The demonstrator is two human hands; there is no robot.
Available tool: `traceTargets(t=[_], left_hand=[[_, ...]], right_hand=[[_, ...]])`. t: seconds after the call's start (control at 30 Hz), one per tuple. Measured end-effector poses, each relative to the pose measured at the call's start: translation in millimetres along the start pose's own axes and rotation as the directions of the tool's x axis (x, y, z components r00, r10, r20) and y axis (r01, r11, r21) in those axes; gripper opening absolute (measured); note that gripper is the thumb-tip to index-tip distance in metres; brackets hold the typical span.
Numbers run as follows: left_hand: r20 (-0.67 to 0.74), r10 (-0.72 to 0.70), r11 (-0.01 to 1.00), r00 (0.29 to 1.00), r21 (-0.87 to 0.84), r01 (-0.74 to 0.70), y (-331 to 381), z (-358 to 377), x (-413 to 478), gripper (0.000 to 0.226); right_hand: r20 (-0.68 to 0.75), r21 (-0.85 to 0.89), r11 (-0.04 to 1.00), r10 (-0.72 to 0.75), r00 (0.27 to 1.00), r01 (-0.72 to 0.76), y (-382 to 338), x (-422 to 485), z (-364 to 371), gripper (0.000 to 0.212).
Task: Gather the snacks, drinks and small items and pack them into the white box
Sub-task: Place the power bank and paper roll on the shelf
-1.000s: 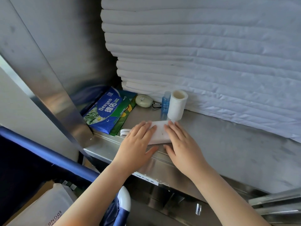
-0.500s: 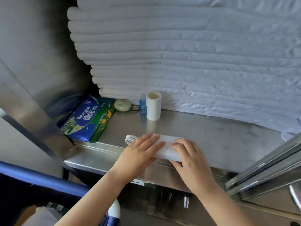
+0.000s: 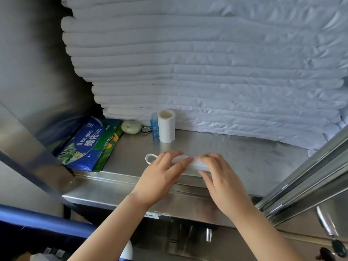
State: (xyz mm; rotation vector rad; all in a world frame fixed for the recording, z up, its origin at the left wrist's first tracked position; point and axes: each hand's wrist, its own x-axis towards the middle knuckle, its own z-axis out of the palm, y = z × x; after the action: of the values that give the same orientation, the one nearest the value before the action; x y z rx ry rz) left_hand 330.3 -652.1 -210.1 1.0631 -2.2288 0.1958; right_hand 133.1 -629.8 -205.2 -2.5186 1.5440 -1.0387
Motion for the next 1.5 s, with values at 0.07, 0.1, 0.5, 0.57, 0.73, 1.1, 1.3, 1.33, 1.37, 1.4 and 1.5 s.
traceTargets(t=[0.07,0.1,0.5,0.57,0.73,1.1,1.3,1.33,1.37,1.4,1.5], left_hand=[[-0.027,-0.013,1.0,1.0,-0.023,0.012,-0.6,4.5,0.2,0.034],[-0.025,-0.023,0.999,0.999,-0.031,0.022,-1.2,6.4,0.7,0.035],[0.153,-0.083,0.996,0.985,-0.01,0.086,-1.7,12.6,16.6,0.078],[0.17,-0.078,0.997,0.982,0.008,0.078,-3.1,12.0,21.6,0.073],[0.332,-0.117,0.992,0.936,-0.01,0.127,-8.7,16.4,30.0,0.076],[0.442,-0.049,0.994,0.896,0.107,0.002,4.1,15.3,16.3,0.059],[0.41,-0.072,0.986,0.909,0.167,0.003,17.6,7.7,-34.8,0.057],[0.415,-0.082,0.985,0.906,0.17,0.012,18.5,7.2,-34.0,0.06],[0.419,-0.091,0.985,0.903,0.174,0.019,19.1,7.1,-30.7,0.061],[0.425,-0.098,0.984,0.9,0.178,0.023,19.3,7.3,-26.0,0.062],[0.482,-0.105,0.992,0.87,0.112,0.058,19.2,11.3,-12.5,0.064]], right_hand=[[-0.003,0.01,1.0,0.027,1.0,-0.027,1.5,-0.3,2.3,0.035],[-0.006,0.002,0.999,0.043,0.999,-0.043,2.2,-0.7,3.6,0.037],[0.063,-0.162,0.986,-0.022,0.998,0.032,5.2,10.1,14.0,0.066],[0.091,-0.157,0.988,0.009,0.996,0.006,8.0,15.2,12.8,0.068],[0.188,-0.177,0.982,0.096,0.977,-0.063,16.3,20.8,11.9,0.07],[0.235,-0.192,0.966,0.214,0.948,-0.171,3.0,5.1,10.8,0.046],[0.113,-0.091,0.99,0.12,0.986,-0.11,0.1,-19.4,16.7,0.048],[0.11,-0.1,0.988,0.126,0.986,-0.115,-1.2,-20.7,18.3,0.048],[0.108,-0.116,0.985,0.137,0.985,-0.124,-2.7,-21.5,19.0,0.048],[0.105,-0.134,0.981,0.153,0.983,-0.139,-3.8,-21.6,19.6,0.048],[0.072,-0.183,0.962,0.218,0.973,-0.202,-2.0,-18.3,18.8,0.048]])
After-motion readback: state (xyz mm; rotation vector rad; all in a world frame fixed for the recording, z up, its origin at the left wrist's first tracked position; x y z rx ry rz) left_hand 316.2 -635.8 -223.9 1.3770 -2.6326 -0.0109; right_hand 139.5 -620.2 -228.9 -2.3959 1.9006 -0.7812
